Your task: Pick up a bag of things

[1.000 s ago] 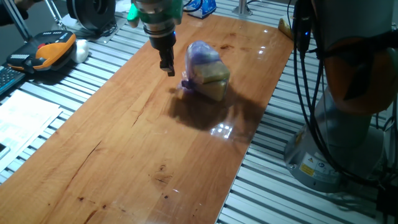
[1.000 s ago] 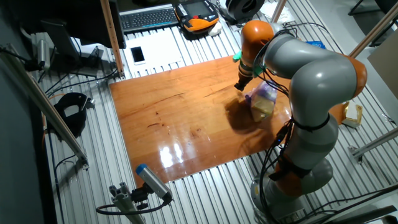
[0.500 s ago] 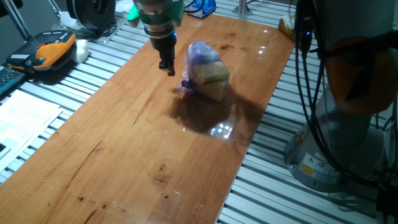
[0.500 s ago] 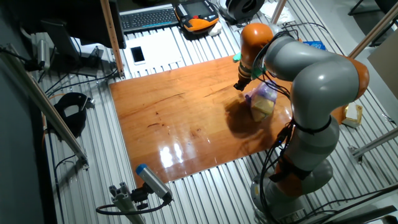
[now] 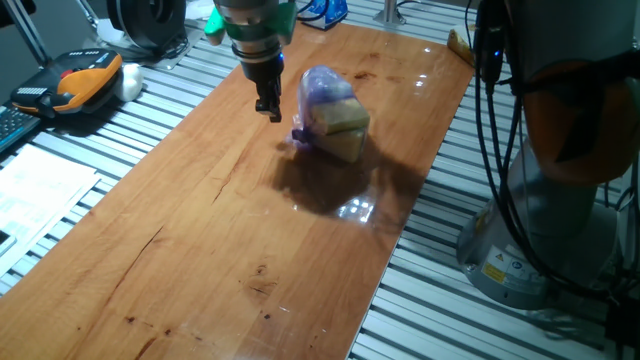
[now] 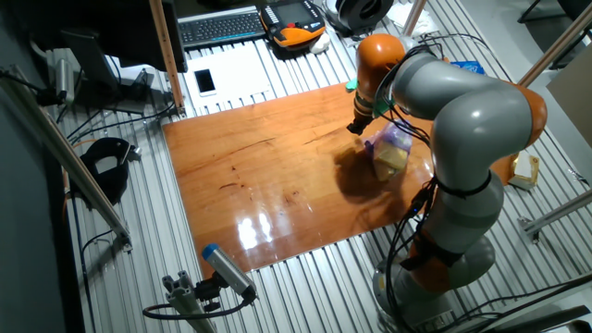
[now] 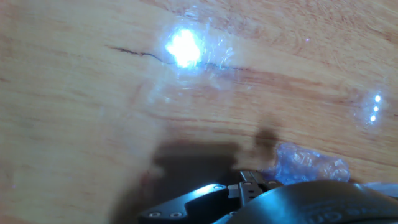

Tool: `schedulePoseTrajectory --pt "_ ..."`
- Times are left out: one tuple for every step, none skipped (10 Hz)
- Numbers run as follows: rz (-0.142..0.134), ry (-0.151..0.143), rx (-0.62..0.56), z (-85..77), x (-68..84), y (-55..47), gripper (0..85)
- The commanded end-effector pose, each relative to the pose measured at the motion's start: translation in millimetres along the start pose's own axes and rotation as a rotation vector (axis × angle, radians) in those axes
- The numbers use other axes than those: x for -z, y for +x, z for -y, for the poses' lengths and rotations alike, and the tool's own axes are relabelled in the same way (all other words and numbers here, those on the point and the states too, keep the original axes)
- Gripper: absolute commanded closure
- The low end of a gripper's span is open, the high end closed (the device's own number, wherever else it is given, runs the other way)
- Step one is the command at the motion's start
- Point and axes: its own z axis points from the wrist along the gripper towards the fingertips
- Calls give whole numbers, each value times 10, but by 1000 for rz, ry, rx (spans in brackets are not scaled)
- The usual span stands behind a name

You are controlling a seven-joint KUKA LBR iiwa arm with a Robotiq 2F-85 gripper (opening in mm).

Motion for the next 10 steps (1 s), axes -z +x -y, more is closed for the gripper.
schedulePoseTrajectory --pt "8 16 13 37 -25 -22 850" --pt "9 20 36 72 -83 -56 850" --pt "4 41 51 79 -127 -64 850" --pt "-1 57 62 77 -152 -69 850" --pt "-5 67 74 71 -206 -83 850" --pt "-1 76 90 94 -283 -70 850" --pt "12 56 95 135 -359 -18 850" --pt "16 47 101 154 -384 7 850" --pt "14 43 101 163 -373 24 850" --pt "21 39 101 163 -369 38 850"
